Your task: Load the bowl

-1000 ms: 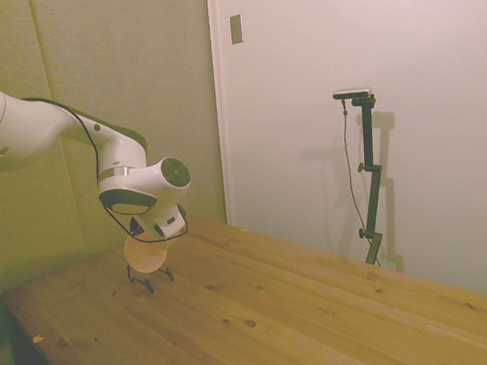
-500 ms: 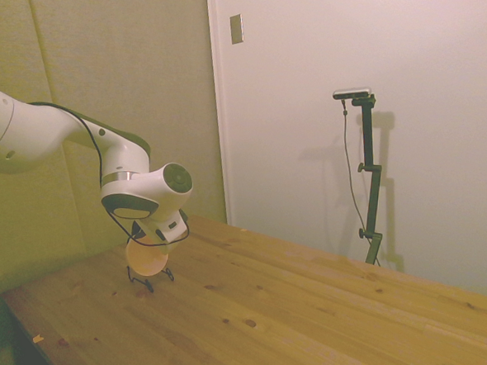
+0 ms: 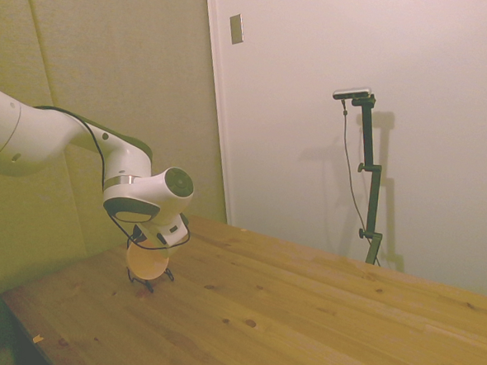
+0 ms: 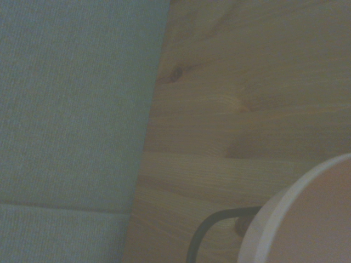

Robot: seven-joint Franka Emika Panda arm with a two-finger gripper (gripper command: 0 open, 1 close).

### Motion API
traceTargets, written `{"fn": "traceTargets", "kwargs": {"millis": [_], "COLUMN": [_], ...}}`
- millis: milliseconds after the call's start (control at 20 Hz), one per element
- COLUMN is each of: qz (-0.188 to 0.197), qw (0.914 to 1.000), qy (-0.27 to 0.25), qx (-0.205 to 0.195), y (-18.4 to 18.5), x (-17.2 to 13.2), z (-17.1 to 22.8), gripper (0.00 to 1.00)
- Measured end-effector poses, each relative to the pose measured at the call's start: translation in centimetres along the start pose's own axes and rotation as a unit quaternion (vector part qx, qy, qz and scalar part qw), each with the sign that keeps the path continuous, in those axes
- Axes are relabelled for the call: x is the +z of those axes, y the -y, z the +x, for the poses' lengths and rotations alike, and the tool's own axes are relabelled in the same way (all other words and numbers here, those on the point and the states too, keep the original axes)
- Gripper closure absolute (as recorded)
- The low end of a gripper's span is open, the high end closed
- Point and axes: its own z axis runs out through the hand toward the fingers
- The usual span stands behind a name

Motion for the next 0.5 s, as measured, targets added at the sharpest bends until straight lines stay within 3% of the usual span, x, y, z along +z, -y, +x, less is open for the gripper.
{"fn": "traceTargets", "kwargs": {"millis": [500], "qz": [-0.003], "qw": [1.0], "qy": [0.003], "qx": [0.001], "y": [-0.07], "x": [0.53], "z": [0.12], "gripper": [0.0]}}
